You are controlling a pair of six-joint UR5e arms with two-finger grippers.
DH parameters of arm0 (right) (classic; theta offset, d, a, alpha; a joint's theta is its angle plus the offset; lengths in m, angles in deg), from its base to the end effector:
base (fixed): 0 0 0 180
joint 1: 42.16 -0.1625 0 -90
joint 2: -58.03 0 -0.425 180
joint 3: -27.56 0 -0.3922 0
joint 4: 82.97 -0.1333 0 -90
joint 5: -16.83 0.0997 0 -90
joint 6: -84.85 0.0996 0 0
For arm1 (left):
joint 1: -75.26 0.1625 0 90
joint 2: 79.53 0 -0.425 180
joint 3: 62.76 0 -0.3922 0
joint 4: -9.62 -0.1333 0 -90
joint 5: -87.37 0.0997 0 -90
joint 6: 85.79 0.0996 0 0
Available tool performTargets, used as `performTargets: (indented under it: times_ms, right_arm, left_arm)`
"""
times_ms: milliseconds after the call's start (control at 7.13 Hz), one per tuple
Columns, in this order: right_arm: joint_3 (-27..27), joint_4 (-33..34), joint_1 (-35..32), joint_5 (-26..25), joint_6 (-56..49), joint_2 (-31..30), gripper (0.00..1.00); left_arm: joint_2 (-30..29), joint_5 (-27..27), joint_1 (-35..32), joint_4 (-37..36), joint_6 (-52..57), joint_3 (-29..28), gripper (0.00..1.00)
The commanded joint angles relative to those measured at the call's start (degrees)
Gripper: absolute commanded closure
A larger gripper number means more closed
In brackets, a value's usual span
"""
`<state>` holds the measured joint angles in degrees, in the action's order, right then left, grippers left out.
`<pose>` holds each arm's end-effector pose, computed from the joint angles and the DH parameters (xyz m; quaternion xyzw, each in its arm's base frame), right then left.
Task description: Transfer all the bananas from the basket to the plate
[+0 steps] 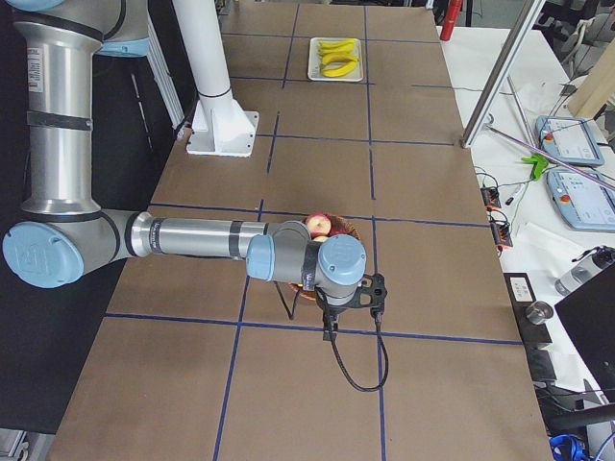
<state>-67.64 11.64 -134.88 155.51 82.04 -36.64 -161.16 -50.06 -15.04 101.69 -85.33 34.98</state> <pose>0.0799 -0.4491 0.6552 -0.0125 -0.4130 0.0140 0.9105 -0.0622 -0.4314 0.6521 0.0142 0.4021 0.0063 0.9155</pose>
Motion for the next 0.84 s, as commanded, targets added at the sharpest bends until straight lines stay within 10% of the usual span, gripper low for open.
performTargets:
  times_ms: [0,702]
  right_arm:
    - [-0.06,0.04,0.00,0.10,0.00,0.02,0.00]
    - [-0.07,-0.05,0.00,-0.08,0.00,0.02,0.00]
  left_arm:
    - [-0.11,-0.03,-0.58,-0.49,0.94,-0.79,0.00]
    - [-0.37,-0.03,-0.49,-0.58,0.85,-1.32,0.00]
